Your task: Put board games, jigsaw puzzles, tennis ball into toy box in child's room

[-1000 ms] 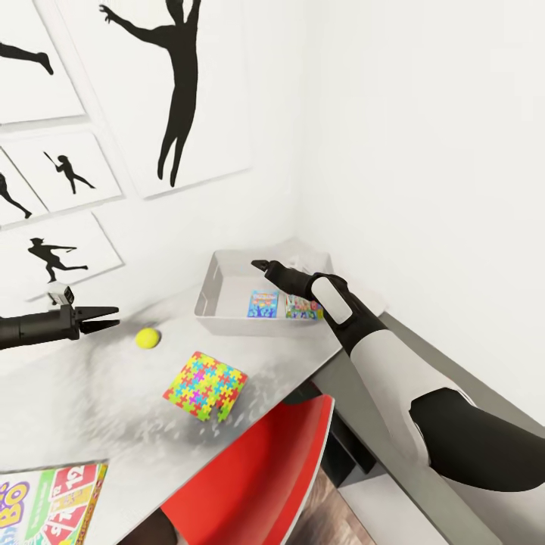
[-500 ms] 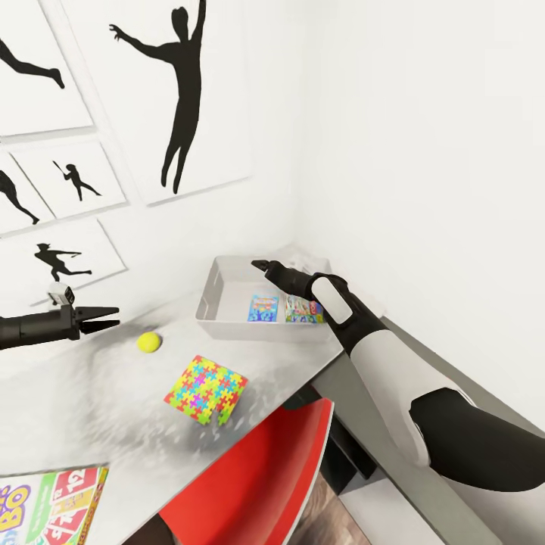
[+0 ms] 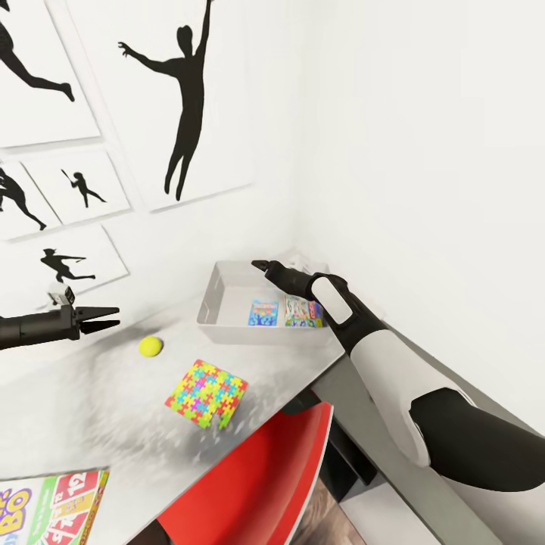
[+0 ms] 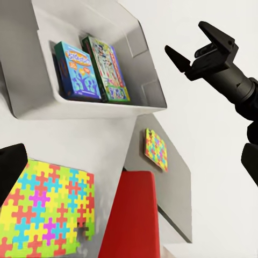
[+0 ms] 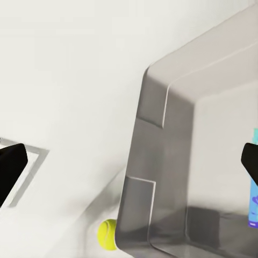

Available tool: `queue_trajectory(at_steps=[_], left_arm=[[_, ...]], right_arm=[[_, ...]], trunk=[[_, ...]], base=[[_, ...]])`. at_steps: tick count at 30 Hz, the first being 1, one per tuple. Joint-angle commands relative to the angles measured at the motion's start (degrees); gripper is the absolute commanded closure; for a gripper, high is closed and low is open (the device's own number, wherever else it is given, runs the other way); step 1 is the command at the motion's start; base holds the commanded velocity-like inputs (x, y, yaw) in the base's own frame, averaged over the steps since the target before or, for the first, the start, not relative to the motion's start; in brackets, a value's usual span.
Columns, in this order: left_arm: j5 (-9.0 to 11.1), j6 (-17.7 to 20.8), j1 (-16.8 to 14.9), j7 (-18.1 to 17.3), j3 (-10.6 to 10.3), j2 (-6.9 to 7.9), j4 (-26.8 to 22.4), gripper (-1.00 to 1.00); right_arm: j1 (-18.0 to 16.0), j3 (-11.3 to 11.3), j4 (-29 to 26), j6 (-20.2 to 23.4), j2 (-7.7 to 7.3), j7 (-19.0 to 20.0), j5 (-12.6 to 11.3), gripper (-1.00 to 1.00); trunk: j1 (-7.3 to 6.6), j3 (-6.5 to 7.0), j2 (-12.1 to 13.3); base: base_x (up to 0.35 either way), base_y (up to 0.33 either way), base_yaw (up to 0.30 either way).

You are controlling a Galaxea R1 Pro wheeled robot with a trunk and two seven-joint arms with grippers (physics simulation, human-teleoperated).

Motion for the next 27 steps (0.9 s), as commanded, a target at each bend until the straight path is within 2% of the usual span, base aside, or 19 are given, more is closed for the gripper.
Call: queue_trajectory(at_steps=[1,27], left_arm=[[-0.1,0.6,0.0,-0.3,0.0,0.03,0.0,-1.0],[-0.1,0.6,0.1,-0.3,0.0,-0.07,0.0,-1.0]], right_arm=[[-0.1,0.0,0.0,0.1,0.0,0.1,0.0,-1.0],[-0.1,0.0,0.0,0.2,0.0,0.2,0.1,-1.0]], trunk=[[0.04,0.0,-0.1],[0.04,2.47,-0.1]], base=[[0.0,0.0,0.0],[-0.018,0.0,0.0]])
